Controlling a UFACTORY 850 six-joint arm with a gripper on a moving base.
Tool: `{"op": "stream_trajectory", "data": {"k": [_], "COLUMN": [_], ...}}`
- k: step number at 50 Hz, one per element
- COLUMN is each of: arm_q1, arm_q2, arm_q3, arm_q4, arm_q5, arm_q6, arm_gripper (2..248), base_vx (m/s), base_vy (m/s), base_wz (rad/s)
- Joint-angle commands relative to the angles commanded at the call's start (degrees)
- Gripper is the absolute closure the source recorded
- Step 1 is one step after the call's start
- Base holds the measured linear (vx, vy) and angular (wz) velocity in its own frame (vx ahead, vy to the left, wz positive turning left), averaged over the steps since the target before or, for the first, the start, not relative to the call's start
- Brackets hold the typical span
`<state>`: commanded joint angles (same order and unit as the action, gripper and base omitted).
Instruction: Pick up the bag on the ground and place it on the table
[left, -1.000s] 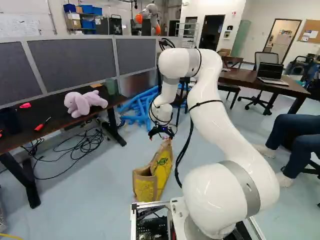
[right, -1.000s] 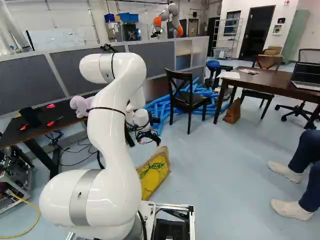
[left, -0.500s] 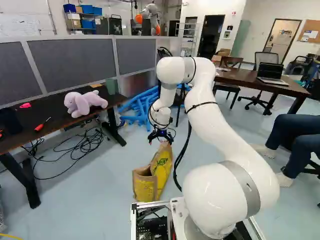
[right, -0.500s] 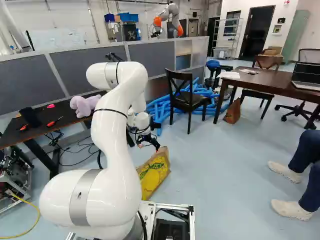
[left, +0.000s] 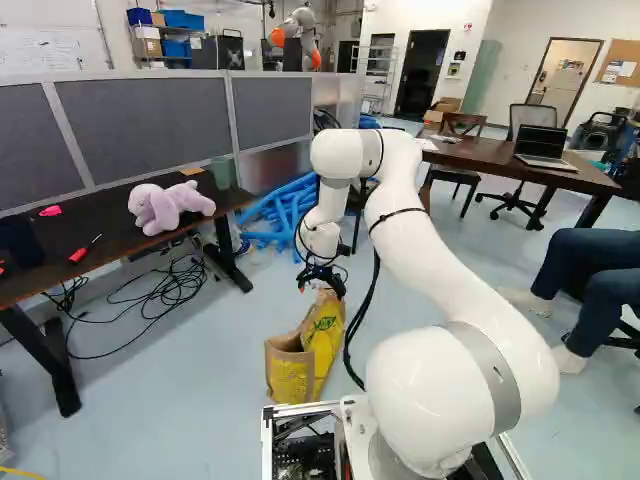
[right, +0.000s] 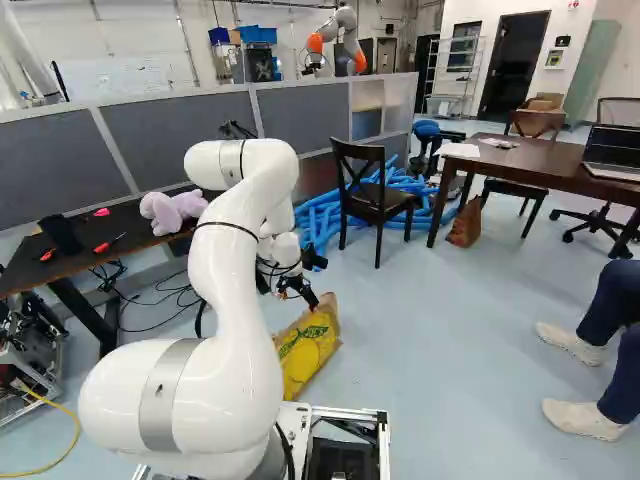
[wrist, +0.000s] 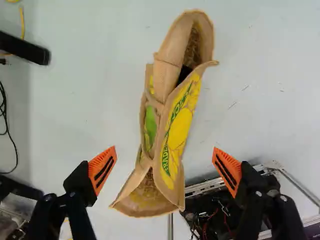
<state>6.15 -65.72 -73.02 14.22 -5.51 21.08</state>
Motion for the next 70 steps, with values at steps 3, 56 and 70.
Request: {"op": "stream_trajectory", "data": {"k": [3, 56, 70], "arm_q1": [0.0, 0.7, 1.7], "arm_q2": [-0.7, -12.5, -15.6], "arm_q3": [-0.5, -11.0, -13.9], "arm_q4": [0.0, 0.0, 0.0], "arm_q5": [0.0, -0.9, -0.9], "arm_q6": [1.8, 6.0, 6.0], "arm_gripper": [3, 3, 3], "base_vx": [0.000, 0.000, 0.000], "base_vy": [0.000, 0.000, 0.000], "base_wz": [0.000, 0.000, 0.000]}}
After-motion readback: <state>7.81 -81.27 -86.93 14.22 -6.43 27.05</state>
